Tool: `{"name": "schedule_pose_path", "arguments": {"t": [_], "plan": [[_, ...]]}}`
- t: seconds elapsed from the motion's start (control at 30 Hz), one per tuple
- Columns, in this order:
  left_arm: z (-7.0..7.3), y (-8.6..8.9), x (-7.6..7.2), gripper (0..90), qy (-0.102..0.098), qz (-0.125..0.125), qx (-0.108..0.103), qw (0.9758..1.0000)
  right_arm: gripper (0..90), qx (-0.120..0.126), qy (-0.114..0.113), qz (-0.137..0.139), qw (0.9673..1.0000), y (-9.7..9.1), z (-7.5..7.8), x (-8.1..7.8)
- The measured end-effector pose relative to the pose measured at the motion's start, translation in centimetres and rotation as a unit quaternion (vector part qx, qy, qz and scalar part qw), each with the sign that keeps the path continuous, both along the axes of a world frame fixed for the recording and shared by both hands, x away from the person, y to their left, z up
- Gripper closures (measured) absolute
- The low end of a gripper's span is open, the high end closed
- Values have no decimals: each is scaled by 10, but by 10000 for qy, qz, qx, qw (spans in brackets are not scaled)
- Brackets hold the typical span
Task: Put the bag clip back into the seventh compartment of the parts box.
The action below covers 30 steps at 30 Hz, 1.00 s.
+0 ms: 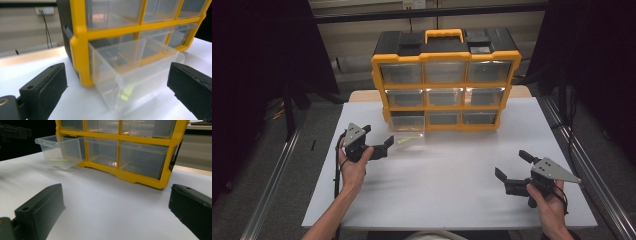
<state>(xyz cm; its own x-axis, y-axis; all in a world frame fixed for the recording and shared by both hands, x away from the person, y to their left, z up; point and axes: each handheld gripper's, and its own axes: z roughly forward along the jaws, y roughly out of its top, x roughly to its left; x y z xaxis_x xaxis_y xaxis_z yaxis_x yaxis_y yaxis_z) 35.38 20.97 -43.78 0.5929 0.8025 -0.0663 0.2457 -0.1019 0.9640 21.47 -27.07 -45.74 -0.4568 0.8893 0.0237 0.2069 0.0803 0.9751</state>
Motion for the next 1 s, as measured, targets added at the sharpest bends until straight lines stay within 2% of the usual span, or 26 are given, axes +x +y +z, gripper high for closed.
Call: {"name": "schedule_pose_path", "arguments": {"t": [0.1,0.17,0.2,0.23,0.27,0.3,0.33,0.37,0.5,0.57,0.73,0.83,1.0], "plan": [[-3,4,-7,28,72,30,-26,10000,0,-8,-3,-29,10000,0,0,0],[-5,5,-11,33,-14,134,-214,9997,0,9,44,-39,10000,0,0,1],[-6,7,-13,34,-67,132,-229,9996,0,4,55,-36,10000,-1,0,1],[-7,5,-15,35,-97,246,-358,9990,0,-9,33,-60,10000,-1,-1,2],[-8,9,-17,35,-141,100,-279,9995,0,-4,55,-59,10000,-1,-1,2],[-8,11,-19,41,-140,109,-302,9994,0,2,69,-66,10000,0,-1,2],[-9,13,-21,57,-260,173,-256,9992,0,-1,69,-73,10000,-1,-1,2],[-10,15,-23,60,-358,239,-92,9990,0,-9,57,-79,10000,-1,-1,2],[-14,24,-29,58,-283,22,-207,9994,0,-5,48,-101,9999,-1,-1,2],[-15,27,-34,61,-272,17,-242,9993,0,-7,37,-107,9999,-1,-1,2],[-12,32,-48,61,-248,-22,-138,9996,0,-6,40,-102,9999,-1,-1,2],[-10,37,-56,59,-231,61,-113,9997,0,11,33,-114,9999,-1,-1,2],[-10,47,-65,56,-337,63,48,9994,0,-4,37,-142,9999,-2,0,1]]}}
